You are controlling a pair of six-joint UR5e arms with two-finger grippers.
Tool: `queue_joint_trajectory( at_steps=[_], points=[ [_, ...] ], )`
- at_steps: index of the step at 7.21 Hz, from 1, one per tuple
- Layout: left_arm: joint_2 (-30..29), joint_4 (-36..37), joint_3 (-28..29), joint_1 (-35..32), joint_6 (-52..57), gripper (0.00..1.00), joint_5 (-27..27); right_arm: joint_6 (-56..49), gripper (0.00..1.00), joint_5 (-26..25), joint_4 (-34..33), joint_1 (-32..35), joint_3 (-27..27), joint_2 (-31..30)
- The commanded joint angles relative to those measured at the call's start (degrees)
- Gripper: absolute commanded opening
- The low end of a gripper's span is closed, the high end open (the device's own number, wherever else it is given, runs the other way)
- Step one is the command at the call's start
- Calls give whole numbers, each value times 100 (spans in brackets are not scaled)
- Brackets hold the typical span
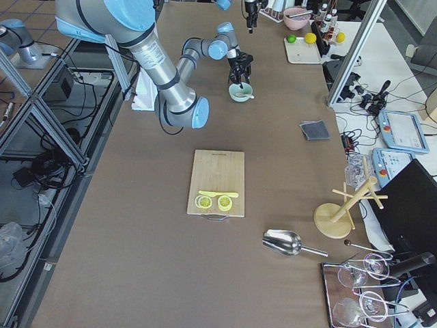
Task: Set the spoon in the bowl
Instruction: 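Lower the spoon into the bowl and open the right gripper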
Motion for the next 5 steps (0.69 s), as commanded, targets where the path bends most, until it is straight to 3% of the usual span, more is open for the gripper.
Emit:
queue_joint_trajectory(
  at_steps=[1,2,3,4,5],
  points=[
    [-9,0,-6,0,2,99,0,-426,100,-130,-21,17,155,-3],
    [0,17,-15,0,28,99,-9,-1004,100,-96,-82,87,521,-169],
    [0,96,-41,-61,72,99,-61,-1793,100,209,-126,305,1239,-684],
    [0,114,-7,-418,220,99,-357,-2566,100,787,-127,699,1994,-1385],
    [70,575,-33,-926,1057,99,-639,-3505,100,1410,-127,1181,2541,-1975]
  ],
)
